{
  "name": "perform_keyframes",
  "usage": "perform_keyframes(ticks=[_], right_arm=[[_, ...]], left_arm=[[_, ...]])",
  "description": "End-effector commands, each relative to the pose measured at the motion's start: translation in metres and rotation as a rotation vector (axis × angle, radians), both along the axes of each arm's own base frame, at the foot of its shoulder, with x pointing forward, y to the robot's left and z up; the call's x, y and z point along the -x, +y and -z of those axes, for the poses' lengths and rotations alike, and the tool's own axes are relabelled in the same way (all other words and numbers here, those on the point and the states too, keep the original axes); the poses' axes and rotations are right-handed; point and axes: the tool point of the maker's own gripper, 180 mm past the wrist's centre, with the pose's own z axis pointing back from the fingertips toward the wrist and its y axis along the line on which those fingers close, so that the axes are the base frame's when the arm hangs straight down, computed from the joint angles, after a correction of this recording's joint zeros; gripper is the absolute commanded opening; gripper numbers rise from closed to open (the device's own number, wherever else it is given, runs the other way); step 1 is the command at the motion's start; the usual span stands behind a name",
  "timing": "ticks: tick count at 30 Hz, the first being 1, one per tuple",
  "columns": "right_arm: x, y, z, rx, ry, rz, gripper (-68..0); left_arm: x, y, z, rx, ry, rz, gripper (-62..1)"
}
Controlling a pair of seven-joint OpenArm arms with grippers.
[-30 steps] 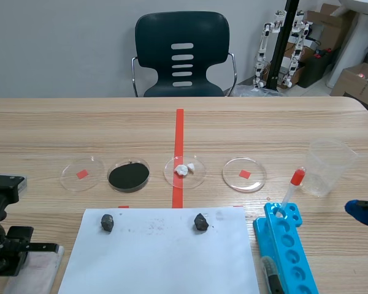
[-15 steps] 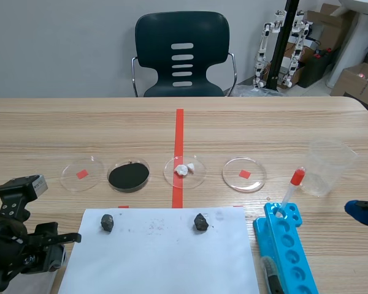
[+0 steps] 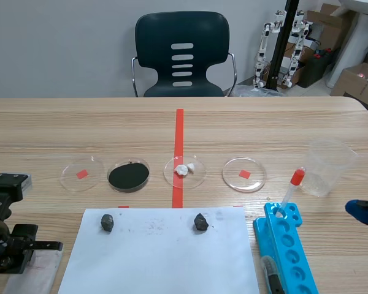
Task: Rub the mineral on the streak plate
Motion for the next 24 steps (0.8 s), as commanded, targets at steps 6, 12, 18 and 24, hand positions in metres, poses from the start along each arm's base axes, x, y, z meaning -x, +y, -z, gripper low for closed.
perform_keyframes(ticks=[6,12,18,24], right_arm=[[-0.006,0.003,-0.012,-0.013,-0.044,-0.010,0.4],[-0.006,0.003,-0.012,-0.013,-0.044,-0.010,0.4],[-0.006,0.003,-0.012,-0.013,-0.044,-0.010,0.4],[-0.006,0.003,-0.012,-0.013,-0.044,-0.010,0.4]], left_arm=[[-0.028,-0.002,-0.014,0.011,-0.158,0.013,-53.9],[-0.059,-0.017,-0.044,0.069,-0.400,0.040,-53.9],[-0.064,-0.040,-0.080,0.100,-0.586,0.123,-53.9],[-0.061,-0.084,-0.129,0.203,-0.820,0.302,-53.9]])
